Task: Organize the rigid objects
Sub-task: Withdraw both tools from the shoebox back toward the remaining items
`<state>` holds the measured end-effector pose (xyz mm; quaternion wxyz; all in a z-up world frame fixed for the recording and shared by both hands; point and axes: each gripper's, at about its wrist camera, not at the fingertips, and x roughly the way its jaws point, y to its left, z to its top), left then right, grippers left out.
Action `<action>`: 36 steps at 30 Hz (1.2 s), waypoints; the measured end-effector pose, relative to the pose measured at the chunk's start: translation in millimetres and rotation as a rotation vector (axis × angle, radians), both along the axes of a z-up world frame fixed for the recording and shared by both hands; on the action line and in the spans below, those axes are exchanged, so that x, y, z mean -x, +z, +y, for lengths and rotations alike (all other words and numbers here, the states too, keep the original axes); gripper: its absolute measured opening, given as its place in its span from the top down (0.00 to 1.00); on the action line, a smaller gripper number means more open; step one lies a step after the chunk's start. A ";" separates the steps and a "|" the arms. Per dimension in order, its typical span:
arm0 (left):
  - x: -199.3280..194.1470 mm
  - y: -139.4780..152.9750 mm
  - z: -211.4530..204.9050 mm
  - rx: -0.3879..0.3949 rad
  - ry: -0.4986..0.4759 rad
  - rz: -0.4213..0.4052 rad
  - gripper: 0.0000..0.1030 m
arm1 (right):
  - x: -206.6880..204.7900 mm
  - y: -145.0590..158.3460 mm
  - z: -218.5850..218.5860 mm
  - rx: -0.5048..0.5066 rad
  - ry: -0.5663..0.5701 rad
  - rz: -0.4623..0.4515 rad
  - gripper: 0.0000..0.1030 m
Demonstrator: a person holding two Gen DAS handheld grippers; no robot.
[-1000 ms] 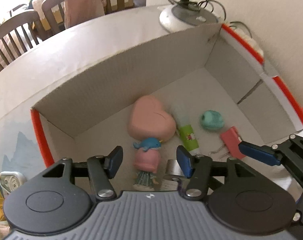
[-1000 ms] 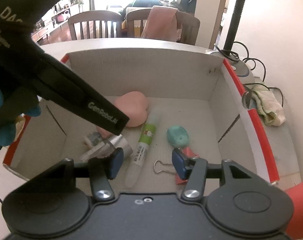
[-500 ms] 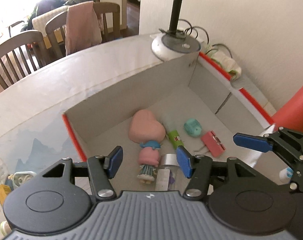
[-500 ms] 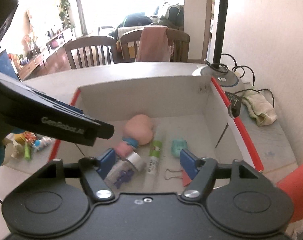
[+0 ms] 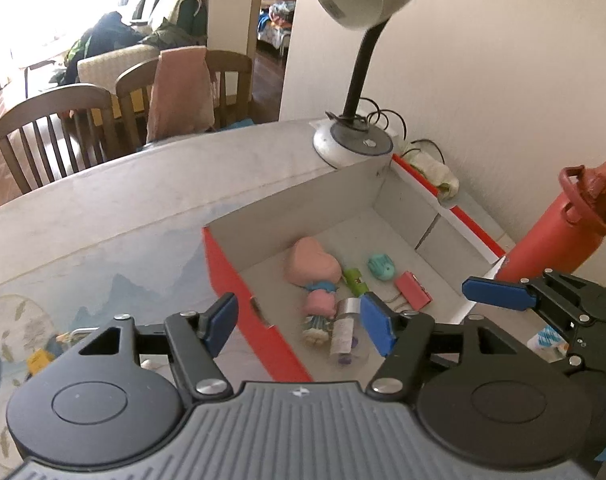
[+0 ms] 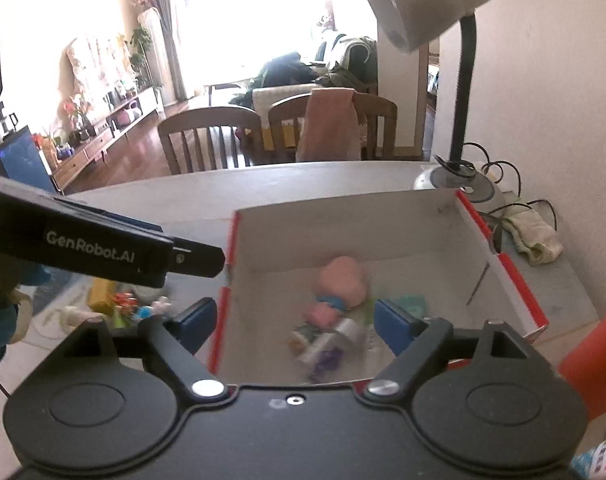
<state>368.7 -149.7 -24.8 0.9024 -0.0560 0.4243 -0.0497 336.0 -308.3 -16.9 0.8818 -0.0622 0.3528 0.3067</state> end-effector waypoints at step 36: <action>147.7 -31.6 187.4 0.114 0.197 -0.040 0.03 | 92.6 -12.8 128.5 -0.010 0.127 0.005 0.08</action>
